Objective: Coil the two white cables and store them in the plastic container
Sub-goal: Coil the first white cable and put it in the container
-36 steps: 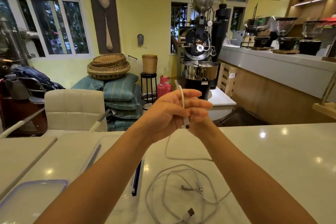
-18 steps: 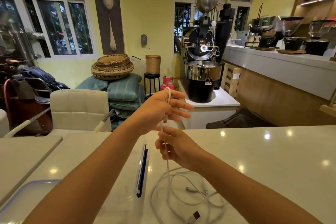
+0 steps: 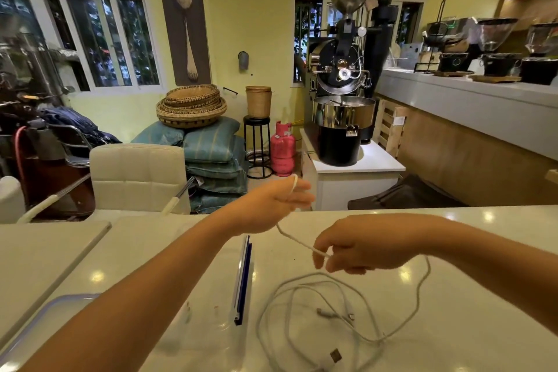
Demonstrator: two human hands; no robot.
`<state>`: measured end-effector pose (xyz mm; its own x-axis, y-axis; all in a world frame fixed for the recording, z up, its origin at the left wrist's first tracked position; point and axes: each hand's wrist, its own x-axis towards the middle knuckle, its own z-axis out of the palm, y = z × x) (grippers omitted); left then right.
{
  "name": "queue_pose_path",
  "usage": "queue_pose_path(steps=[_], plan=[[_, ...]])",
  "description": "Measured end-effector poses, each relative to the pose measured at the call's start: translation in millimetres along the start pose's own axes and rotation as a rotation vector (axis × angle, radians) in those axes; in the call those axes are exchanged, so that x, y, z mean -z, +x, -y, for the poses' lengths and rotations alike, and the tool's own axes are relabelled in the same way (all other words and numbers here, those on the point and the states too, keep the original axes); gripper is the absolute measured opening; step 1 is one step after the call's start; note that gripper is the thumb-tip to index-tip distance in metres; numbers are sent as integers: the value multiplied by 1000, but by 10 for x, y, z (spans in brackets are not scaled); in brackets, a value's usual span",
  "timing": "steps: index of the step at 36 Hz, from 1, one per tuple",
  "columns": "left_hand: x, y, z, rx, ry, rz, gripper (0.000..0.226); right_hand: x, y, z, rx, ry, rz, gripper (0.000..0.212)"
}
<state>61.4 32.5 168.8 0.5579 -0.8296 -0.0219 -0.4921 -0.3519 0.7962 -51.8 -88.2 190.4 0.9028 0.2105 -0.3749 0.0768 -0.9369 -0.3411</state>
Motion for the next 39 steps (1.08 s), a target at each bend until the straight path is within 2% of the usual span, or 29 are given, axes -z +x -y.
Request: queue_pose_path(steps=[3,7,11,14,21,25,30,36,39], plan=[[-59,-23,46,21,30,88,44,151,-132,52,32,-203,-40,23],[-128,-69,103,15,-8,199,36,357,-283,117,122,-215,-235,15],[-151,-150,113,-34,-356,289,54,533,-312,67,204,-137,-406,16],[-129,-207,100,-77,-561,383,56,626,-299,-32,213,-32,-486,19],[-166,-310,-30,-180,-687,515,53,718,-185,-231,290,182,-661,17],[-227,-336,-123,-224,-734,590,50,713,-71,-277,301,280,-680,16],[-215,-348,-216,-278,-793,601,43,556,138,-388,317,492,-695,16],[-230,-339,-240,-288,-690,610,23,251,444,-417,376,734,-636,24],[-232,-328,-248,-279,-673,611,30,161,572,-377,412,821,-603,25]])
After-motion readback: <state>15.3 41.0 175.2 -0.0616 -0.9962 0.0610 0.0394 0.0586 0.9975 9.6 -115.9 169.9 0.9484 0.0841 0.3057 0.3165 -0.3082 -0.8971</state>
